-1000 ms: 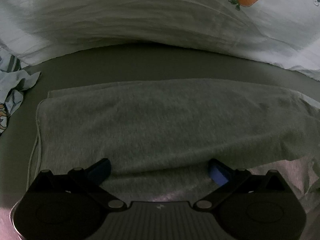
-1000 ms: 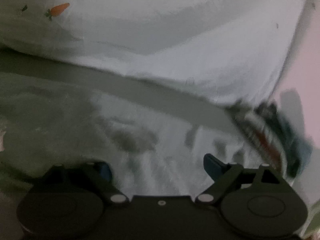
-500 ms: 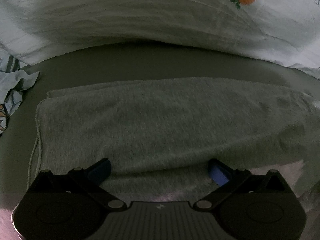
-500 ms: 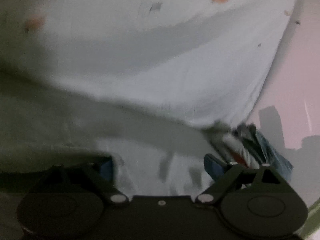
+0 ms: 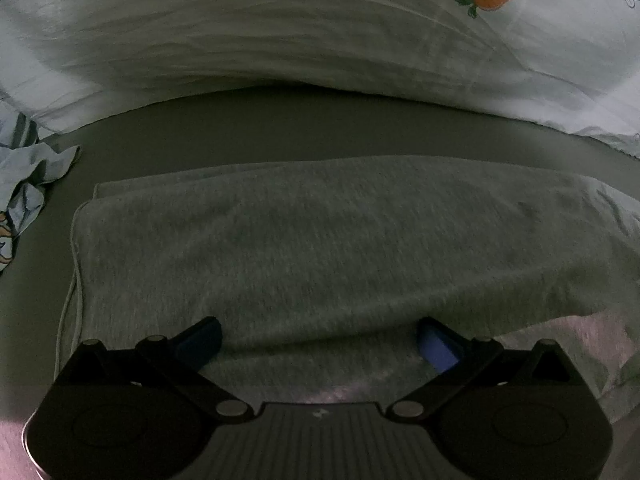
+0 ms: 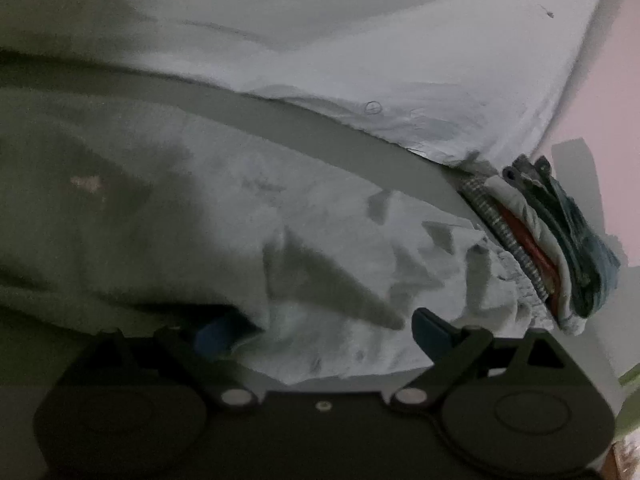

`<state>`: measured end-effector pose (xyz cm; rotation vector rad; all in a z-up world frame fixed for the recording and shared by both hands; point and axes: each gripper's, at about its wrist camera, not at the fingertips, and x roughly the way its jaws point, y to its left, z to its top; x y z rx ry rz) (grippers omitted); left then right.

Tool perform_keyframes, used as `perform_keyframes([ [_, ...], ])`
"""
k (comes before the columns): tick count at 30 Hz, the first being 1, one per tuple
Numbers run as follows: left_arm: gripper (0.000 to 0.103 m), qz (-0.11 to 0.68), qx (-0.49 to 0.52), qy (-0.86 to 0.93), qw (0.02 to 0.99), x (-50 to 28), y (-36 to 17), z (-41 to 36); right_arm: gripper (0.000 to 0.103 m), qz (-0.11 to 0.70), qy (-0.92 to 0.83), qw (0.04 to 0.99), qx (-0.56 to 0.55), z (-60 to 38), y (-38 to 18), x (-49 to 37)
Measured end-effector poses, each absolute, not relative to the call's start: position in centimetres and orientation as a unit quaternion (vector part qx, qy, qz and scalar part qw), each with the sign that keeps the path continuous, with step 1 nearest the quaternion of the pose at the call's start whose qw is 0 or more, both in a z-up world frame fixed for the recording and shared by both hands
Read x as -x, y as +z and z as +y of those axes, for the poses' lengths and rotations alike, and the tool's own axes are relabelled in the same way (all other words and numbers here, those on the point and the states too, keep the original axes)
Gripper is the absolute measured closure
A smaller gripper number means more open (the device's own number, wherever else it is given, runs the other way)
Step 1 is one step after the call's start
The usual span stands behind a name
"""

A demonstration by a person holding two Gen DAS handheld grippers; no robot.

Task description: Fold clothes

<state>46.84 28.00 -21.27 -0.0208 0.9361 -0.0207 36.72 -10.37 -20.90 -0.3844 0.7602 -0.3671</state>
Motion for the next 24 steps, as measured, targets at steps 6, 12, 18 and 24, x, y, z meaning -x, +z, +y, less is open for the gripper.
perform_keyframes([
  [6,0.0,0.463,0.002,-0.02,0.886,-46.3,-20.8,29.5,0.013,0.386,-0.263,0.863,0.193,-13.8,-21.1,-34.1],
  [12,0.0,0.476,0.039,0.046,0.877,-44.5,-20.7,35.7,0.025,0.431,-0.305,0.823,0.208,-16.8,-21.8,-30.5],
  [18,0.001,0.488,0.107,0.105,0.86,-41.7,-20.2,40.3,0.031,0.415,-0.259,0.859,0.15,-16.6,-20.0,-29.3],
  [24,0.002,0.441,0.232,0.127,0.858,-37.8,-20.2,42.0,0.036,0.393,-0.178,0.885,0.176,-11.9,-19.5,-31.0],
])
